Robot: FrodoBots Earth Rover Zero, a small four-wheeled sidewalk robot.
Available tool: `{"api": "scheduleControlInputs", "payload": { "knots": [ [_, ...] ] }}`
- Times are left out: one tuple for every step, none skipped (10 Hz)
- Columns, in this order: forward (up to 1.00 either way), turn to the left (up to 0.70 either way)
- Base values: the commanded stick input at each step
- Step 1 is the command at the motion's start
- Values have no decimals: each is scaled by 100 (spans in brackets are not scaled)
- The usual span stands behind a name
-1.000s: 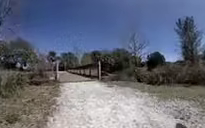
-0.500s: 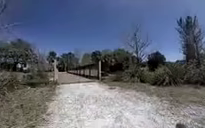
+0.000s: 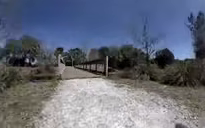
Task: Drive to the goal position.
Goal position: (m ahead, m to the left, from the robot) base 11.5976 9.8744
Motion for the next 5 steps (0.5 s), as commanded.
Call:
{"api": "scheduleControlInputs", "payload": {
  "knots": [
    [70, 0],
    [70, 0],
    [70, 23],
    [70, 35],
    [70, 35]
  ]
}}
